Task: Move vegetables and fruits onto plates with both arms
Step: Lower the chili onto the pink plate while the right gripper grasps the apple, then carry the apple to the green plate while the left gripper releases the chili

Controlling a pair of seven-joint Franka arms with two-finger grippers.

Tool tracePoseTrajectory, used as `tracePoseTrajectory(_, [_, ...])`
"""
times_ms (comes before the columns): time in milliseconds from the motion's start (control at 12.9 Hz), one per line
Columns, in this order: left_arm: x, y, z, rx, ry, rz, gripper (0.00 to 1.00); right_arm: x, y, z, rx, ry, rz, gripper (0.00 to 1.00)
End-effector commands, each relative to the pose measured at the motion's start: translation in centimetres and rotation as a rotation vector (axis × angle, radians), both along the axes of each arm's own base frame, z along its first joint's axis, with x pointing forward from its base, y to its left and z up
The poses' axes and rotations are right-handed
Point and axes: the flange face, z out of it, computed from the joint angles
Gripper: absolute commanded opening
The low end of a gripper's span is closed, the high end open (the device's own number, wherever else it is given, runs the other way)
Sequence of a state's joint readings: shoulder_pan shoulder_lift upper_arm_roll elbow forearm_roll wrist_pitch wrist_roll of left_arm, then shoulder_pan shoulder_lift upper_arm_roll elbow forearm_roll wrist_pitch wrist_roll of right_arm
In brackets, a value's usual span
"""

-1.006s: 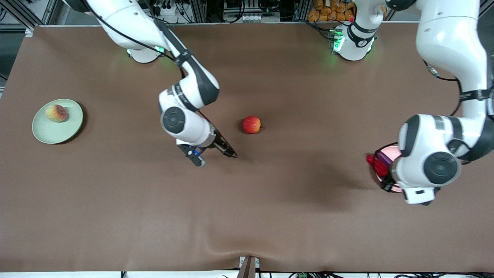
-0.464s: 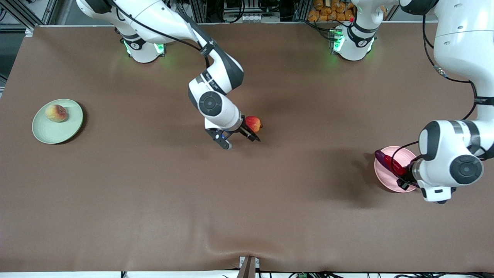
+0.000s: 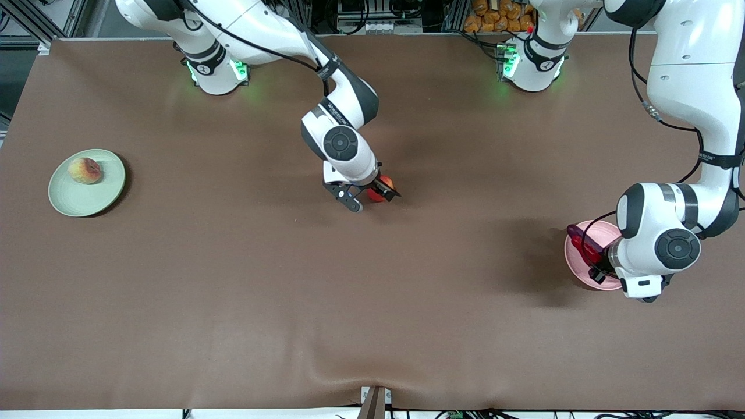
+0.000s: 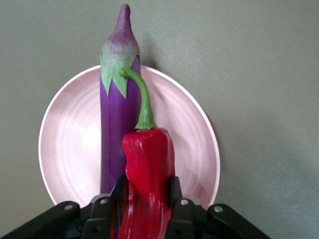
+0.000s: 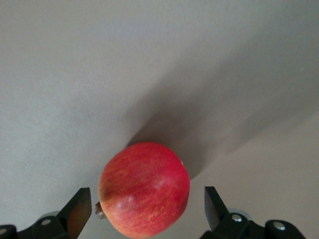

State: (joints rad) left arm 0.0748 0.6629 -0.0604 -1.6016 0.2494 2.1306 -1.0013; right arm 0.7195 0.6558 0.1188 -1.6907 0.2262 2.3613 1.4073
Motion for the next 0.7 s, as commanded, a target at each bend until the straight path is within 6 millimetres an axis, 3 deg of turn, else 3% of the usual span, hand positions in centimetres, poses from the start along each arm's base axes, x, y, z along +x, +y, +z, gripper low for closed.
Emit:
tracePoseTrajectory(0, [0.0, 1.1, -0.3, 0.009, -0.022, -0.01, 0.0, -0.9, 0.8, -1.6, -0.015, -0.026, -0.022, 1.0])
tracePoseTrajectory(77, [0.1, 1.2, -0.5, 0.008, -0.031, -0.011, 0.0, -1.0, 0.9, -1.9, -0.024, -0.032, -0.013, 0.98])
tracePoseTrajectory(155, [0.2, 1.5, -0.5, 0.008, -0.04, -0.009, 0.0, -1.0, 0.9, -2.0, -0.031, -0.039, -0.002, 0.49])
tracePoseTrajectory(232, [0.2, 2.0, -0.6, 0.016, -0.043, -0.01, 0.0, -0.5, 0.5, -1.7, -0.032, -0.038, -0.007, 0.11])
tracePoseTrajectory(310, [0.3, 2.2, -0.7, 0.018, -0.043, -0.01, 0.0, 0.8, -0.5, -0.8, -0.027, -0.041, -0.017, 0.0])
tracePoseTrajectory(387, [0.3, 2.0, -1.0, 0.018, -0.04, -0.013, 0.26, 2.2, -2.2, 0.0, -0.046, -0.017, -0.03, 0.0])
tracePoseTrajectory(464, [0.4, 1.7, -1.2, 0.016, -0.038, -0.015, 0.82, 3.6, -3.8, 1.9, -0.069, 0.016, -0.01, 0.0])
tracePoseTrajectory(542, [0.4, 1.7, -1.2, 0.017, -0.04, -0.017, 1.0, 4.8, -5.9, 3.8, -0.088, 0.051, 0.041, 0.0])
tracePoseTrajectory(619, [0.5, 1.8, -1.1, 0.018, -0.041, -0.018, 1.0, 6.0, -8.6, 5.7, -0.1, 0.084, 0.083, 0.0])
